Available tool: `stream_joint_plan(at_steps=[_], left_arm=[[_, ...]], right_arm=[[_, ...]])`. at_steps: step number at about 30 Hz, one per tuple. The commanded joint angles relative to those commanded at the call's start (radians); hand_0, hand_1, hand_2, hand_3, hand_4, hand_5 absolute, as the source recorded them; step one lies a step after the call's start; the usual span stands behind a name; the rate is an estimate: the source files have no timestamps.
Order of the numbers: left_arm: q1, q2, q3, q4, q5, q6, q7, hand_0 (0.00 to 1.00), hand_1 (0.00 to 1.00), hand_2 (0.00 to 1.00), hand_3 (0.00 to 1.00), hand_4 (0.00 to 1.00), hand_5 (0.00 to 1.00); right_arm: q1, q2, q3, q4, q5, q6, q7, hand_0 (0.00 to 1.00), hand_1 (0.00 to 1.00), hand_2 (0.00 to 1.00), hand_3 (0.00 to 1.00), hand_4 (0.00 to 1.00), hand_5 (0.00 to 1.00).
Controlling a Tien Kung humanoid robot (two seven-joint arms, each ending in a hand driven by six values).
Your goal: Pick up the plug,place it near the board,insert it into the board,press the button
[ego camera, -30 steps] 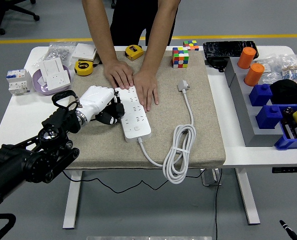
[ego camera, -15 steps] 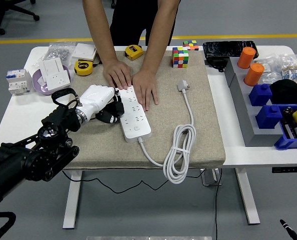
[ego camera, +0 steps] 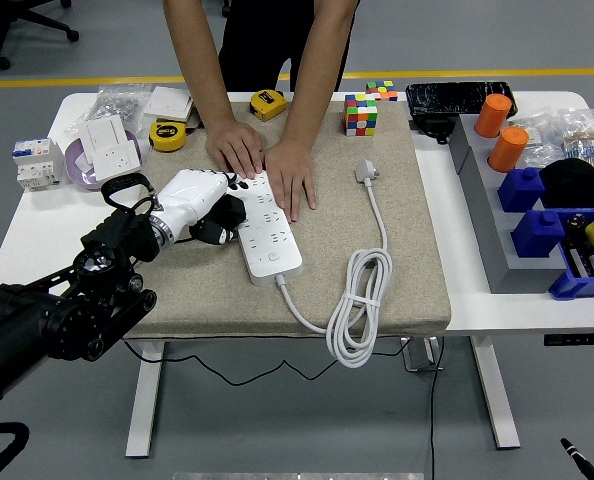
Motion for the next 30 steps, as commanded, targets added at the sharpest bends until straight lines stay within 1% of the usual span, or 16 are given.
stream_joint_plan(at_steps=[2,3,8,9,14,15,20,21,26,27,30], left_arm=[[0.002,0.002,-0.002,-0.003,-0.001,-0.002,0.000,0.659,0.790,0.774,0.783,0.844,0.099],[0.003,0.002,-0.003,-0.003,-0.002,-0.002,0.000,0.643,0.773,0.762,0.781,0.845,0.098],[0.007,0.004,-0.003,-0.002,-0.009,-0.005,0.002,0.643,0.773,0.762,0.781,0.845,0.098],[0.009,0.004,-0.003,-0.002,-0.010,-0.006,0.003,0.565,0.638,0.617,0.735,0.849,0.105],[0.013,0.006,-0.005,0.004,-0.022,-0.009,0.002,0.565,0.638,0.617,0.735,0.849,0.105],[0.014,0.006,-0.006,0.006,-0.022,-0.009,0.002,0.485,0.509,0.524,0.629,0.852,0.114],[0.019,0.004,-0.006,0.012,-0.022,0.003,0.002,0.485,0.509,0.524,0.629,0.852,0.114],[0.020,0.003,-0.007,0.014,-0.023,0.005,0.002,0.376,0.328,0.359,0.433,0.648,0.148],[0.022,-0.001,-0.007,0.015,-0.015,0.011,0.005,0.376,0.328,0.359,0.433,0.648,0.148],[0.022,-0.001,-0.006,0.015,-0.015,0.010,0.006,0.358,0.299,0.327,0.399,0.608,0.146],[0.021,-0.002,-0.005,0.015,-0.014,0.009,0.006,0.358,0.299,0.327,0.399,0.608,0.146]], right_arm=[[0.000,0.000,0.001,0.000,0.000,-0.001,0.001,0.898,0.881,0.832,0.850,0.998,0.998],[0.000,0.000,0.002,0.000,0.000,-0.001,0.001,0.899,0.881,0.832,0.850,0.998,0.998],[-0.002,0.001,0.006,0.000,-0.001,-0.002,0.000,0.899,0.881,0.832,0.850,0.998,0.998],[-0.003,0.001,0.007,0.000,-0.001,-0.002,0.000,0.900,0.881,0.832,0.851,0.998,0.998],[-0.003,0.003,0.007,0.000,0.000,-0.002,0.001,0.900,0.881,0.832,0.851,0.998,0.998],[-0.003,0.003,0.008,0.000,0.000,-0.002,0.001,0.900,0.882,0.832,0.851,0.998,0.998],[-0.007,0.003,0.013,0.000,-0.008,-0.001,-0.001,0.900,0.882,0.832,0.851,0.998,0.998],[-0.008,0.003,0.014,0.000,-0.010,-0.001,-0.001,0.900,0.882,0.833,0.851,0.998,0.998],[-0.010,0.002,0.020,0.000,-0.016,0.000,-0.002,0.900,0.882,0.833,0.851,0.998,0.998],[-0.009,0.002,0.019,0.000,-0.015,0.000,-0.001,0.900,0.882,0.832,0.852,0.998,0.998],[-0.008,0.002,0.017,0.000,-0.014,0.000,-0.001,0.900,0.882,0.832,0.852,0.998,0.998]])
